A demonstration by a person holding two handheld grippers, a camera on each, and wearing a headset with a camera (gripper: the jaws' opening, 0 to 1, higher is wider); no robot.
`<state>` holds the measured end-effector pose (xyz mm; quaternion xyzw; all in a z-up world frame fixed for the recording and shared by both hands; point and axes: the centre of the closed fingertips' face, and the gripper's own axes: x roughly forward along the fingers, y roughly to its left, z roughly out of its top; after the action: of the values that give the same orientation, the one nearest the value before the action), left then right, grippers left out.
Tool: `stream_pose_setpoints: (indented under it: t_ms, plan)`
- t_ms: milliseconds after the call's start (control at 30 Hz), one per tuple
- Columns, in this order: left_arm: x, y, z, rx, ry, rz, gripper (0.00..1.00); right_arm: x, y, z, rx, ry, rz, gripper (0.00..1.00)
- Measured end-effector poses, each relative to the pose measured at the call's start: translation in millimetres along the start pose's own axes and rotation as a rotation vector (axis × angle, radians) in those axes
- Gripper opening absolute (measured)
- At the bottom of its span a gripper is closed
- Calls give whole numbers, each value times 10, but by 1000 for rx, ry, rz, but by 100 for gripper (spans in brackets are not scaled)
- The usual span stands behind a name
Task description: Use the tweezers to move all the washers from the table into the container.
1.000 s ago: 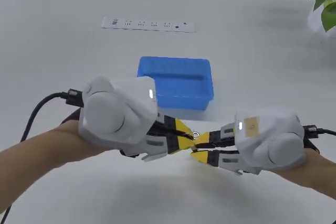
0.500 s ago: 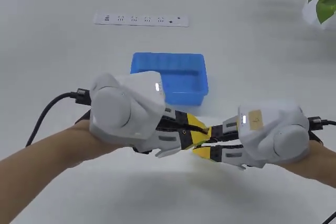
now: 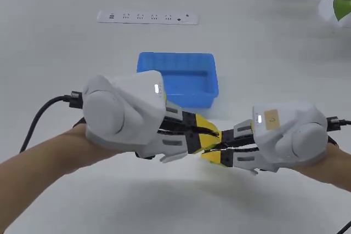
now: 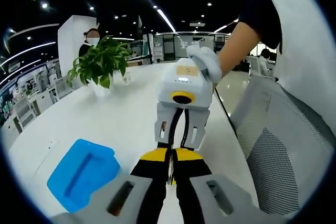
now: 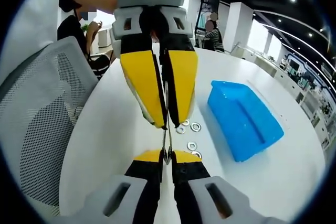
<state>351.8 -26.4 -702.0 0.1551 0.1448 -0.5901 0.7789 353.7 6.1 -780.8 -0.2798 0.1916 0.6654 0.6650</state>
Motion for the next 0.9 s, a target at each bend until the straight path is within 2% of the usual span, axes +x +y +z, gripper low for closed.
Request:
stream_pose_setpoints:
  t_ms: [133,333,633,900]
  plan:
    - [-8,-1,-11,3,1,-1,10,1,19,2,-2,-1,2,7]
    - [-43,-7,-43,19,14,-6,10,-3,14,-2,8,-3,4,7]
    - [-41,-22,-53,35,22,-18,6,0,15,1,16,-7,6,8]
    - [-64,-48,-65,78,46,-25,5,13,34,16,-4,5,0,8]
